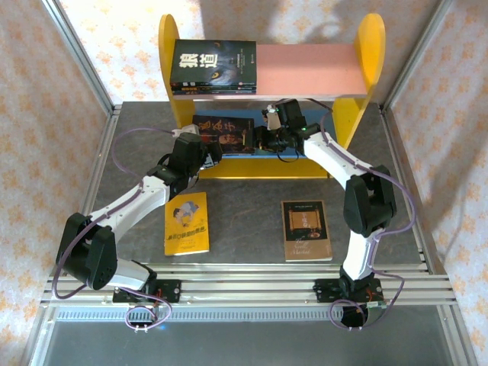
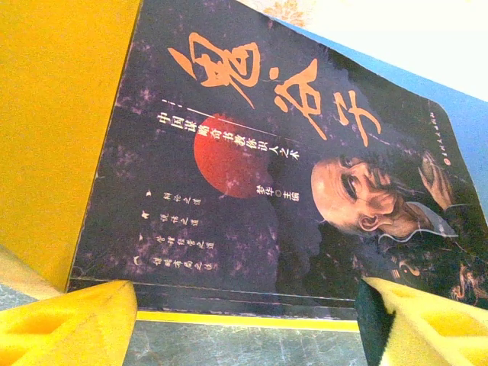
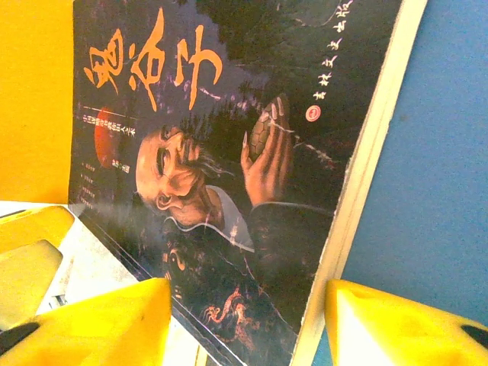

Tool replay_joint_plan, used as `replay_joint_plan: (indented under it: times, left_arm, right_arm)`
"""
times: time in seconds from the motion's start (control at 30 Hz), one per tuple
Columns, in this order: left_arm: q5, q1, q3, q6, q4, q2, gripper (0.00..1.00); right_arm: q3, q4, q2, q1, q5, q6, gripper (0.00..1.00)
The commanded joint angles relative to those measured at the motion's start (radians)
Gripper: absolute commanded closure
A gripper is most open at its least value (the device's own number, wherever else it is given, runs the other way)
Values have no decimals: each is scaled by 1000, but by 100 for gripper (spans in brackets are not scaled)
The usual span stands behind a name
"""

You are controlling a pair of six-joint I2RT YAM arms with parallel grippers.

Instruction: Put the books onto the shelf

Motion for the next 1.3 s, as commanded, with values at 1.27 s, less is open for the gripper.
replay_joint_plan:
  times: [1.27]
  left_arm:
    - [-69, -35, -9, -27, 7, -12, 24]
  right_arm:
    - [-18, 61, -22, 17, -58, 10, 46]
